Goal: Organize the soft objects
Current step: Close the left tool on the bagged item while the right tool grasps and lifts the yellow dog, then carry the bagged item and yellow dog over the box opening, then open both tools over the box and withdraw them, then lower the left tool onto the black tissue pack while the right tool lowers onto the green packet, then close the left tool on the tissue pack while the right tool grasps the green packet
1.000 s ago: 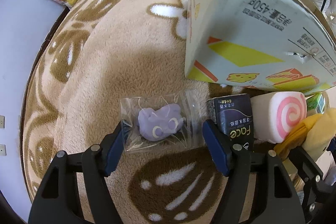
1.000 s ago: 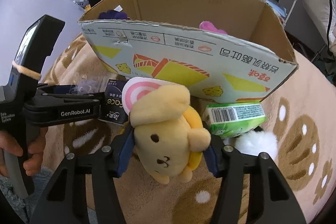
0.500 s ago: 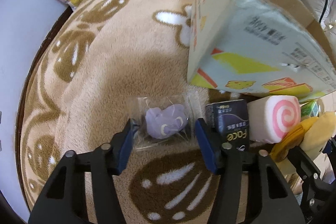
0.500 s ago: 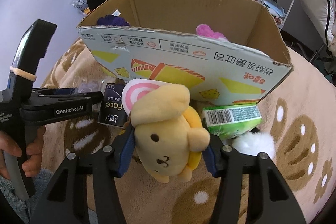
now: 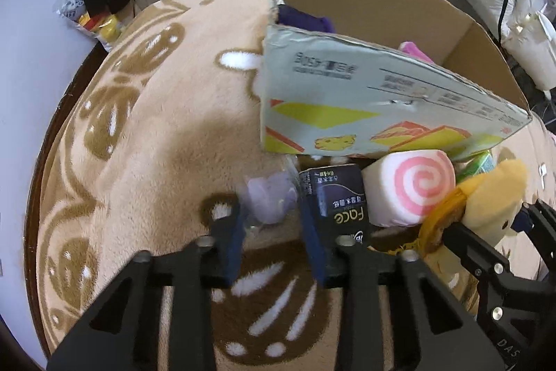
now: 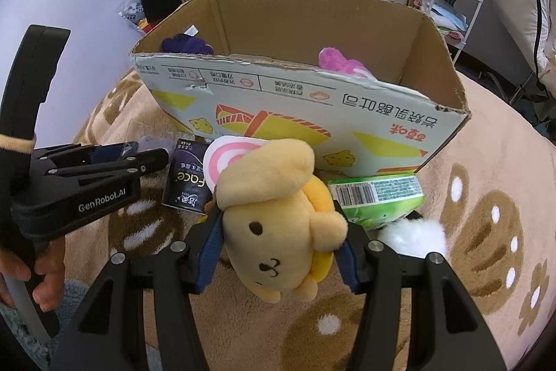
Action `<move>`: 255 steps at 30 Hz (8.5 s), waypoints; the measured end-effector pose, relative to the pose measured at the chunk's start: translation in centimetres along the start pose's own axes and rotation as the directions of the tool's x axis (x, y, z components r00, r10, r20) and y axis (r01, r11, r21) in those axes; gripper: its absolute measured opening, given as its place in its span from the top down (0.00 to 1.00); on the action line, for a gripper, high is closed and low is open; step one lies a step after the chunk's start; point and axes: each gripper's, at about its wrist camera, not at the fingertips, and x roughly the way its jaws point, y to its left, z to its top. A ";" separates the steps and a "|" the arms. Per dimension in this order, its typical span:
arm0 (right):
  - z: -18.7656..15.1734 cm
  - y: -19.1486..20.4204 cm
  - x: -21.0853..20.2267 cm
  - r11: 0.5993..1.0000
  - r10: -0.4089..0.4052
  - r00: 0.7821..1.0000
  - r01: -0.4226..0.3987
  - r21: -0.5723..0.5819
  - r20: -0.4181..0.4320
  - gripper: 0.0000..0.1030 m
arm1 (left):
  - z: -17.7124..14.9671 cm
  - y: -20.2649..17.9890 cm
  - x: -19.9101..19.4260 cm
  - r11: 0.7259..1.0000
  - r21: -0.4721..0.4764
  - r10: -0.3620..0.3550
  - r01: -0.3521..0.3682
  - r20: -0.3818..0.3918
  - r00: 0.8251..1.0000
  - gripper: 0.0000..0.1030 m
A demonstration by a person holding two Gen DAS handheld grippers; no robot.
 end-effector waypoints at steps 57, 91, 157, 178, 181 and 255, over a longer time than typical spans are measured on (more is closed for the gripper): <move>6.3 -5.4 -12.7 0.999 -0.007 0.855 -0.016 0.038 0.519 0.42 | 2.1 -6.7 -17.4 0.985 0.059 0.077 -0.165 0.701 0.709 0.87; 7.0 -9.9 -4.7 0.969 0.090 0.930 -0.165 0.185 0.358 0.21 | 3.7 -3.9 -7.4 0.994 -0.022 0.103 -0.105 0.484 0.869 0.65; 0.8 -7.1 -5.5 0.988 -0.017 0.985 -0.009 0.157 0.169 0.01 | -2.7 -1.5 -7.1 0.987 -0.047 0.161 -0.155 0.165 0.973 0.15; 1.3 -7.8 -1.7 0.979 -0.038 0.995 0.019 0.202 0.092 0.01 | -1.9 -1.9 -1.7 0.981 -0.001 0.193 -0.193 0.018 0.981 0.15; 1.2 -8.0 -1.0 0.978 -0.047 0.996 0.032 0.207 0.072 0.02 | -1.9 -2.0 -1.0 0.981 0.004 0.193 -0.193 0.000 0.981 0.15; 0.6 -7.8 3.2 0.985 -0.038 0.996 0.051 0.167 -0.081 0.19 | -2.4 -1.0 2.9 0.993 -0.049 0.110 -0.111 -0.013 0.994 0.55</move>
